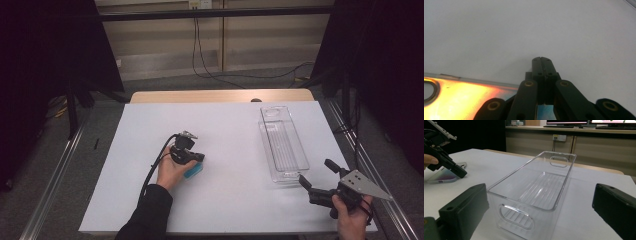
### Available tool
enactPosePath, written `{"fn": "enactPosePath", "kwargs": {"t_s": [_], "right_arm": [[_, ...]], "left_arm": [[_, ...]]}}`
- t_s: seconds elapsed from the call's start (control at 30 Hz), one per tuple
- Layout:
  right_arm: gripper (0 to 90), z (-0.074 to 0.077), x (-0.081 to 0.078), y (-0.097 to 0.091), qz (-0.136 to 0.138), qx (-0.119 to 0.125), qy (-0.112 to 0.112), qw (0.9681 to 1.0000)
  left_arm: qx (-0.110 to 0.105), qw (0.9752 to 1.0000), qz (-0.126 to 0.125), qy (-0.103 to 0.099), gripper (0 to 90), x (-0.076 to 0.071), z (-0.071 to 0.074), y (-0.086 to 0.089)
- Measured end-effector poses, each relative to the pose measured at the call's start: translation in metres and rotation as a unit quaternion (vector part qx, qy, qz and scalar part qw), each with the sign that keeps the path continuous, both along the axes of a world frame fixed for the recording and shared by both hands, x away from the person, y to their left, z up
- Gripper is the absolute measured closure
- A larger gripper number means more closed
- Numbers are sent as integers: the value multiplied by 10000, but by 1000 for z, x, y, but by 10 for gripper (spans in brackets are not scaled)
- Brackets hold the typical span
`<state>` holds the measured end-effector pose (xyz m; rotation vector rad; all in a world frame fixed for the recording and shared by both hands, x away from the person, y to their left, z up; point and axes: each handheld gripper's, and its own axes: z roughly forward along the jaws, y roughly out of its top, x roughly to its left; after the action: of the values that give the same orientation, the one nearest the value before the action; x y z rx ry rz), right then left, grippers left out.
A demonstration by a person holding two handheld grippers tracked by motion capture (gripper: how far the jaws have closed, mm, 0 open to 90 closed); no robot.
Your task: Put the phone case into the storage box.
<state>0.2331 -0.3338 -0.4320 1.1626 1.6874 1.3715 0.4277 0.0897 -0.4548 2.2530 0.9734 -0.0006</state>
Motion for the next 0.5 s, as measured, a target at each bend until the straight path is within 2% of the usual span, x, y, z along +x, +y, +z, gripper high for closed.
{"fn": "enactPosePath", "kwargs": {"t_s": [0.2,0.5], "right_arm": [[0,0,0,-1,0,-3,-2,10000],[0,0,0,0,23,3,-4,10000]], "left_arm": [[-18,10000,9,0,900,-5,1,2],[96,9999,-42,-6,900,-14,3,6]]}}
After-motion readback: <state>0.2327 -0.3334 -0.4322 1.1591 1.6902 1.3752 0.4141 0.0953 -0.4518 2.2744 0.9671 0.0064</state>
